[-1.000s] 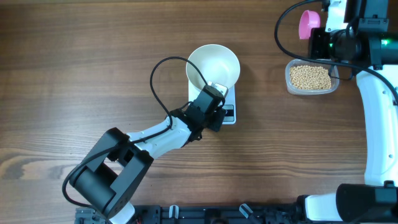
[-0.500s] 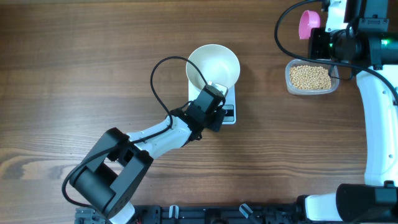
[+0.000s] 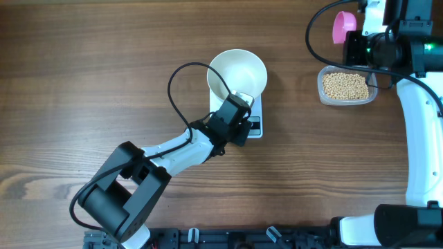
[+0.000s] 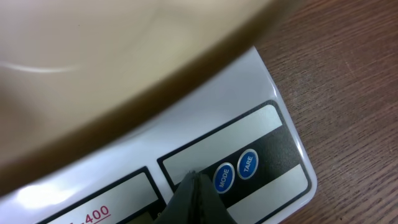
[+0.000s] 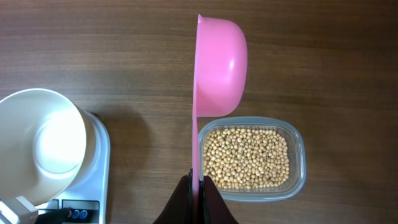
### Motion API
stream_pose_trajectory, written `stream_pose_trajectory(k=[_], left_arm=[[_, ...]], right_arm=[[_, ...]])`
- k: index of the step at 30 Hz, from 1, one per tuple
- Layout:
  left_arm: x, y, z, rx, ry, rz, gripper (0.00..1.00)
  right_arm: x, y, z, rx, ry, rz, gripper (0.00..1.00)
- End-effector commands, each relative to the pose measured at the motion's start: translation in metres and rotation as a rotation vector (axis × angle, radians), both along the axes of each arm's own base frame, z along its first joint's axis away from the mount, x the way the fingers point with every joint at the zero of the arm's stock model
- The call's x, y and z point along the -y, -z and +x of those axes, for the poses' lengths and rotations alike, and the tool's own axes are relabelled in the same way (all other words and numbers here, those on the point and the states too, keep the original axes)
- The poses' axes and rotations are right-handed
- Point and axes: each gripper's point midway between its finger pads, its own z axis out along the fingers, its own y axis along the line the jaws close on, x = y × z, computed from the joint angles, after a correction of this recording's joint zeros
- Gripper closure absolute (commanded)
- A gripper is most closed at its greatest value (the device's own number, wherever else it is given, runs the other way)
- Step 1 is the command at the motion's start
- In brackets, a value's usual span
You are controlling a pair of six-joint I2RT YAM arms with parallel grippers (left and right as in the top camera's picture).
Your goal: Scoop item into bowl and weigh 150g on scale
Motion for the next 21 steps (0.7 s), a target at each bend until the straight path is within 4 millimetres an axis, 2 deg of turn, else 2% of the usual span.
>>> stream_pose_trajectory(k=[1,21], left_arm=[[-0.0139,0.0298,-0.0082,-0.047,0.001,0.085,0.96],[-0.0170,0.0360,-0.0146,-0.079,0.007,0.101,0.96]], right_arm=[[0.0024,0.0051,0.0027,-0.010,0.007,-0.015,0.96],[0.0024,0.0051,0.0027,-0.010,0.007,-0.015,0.96]])
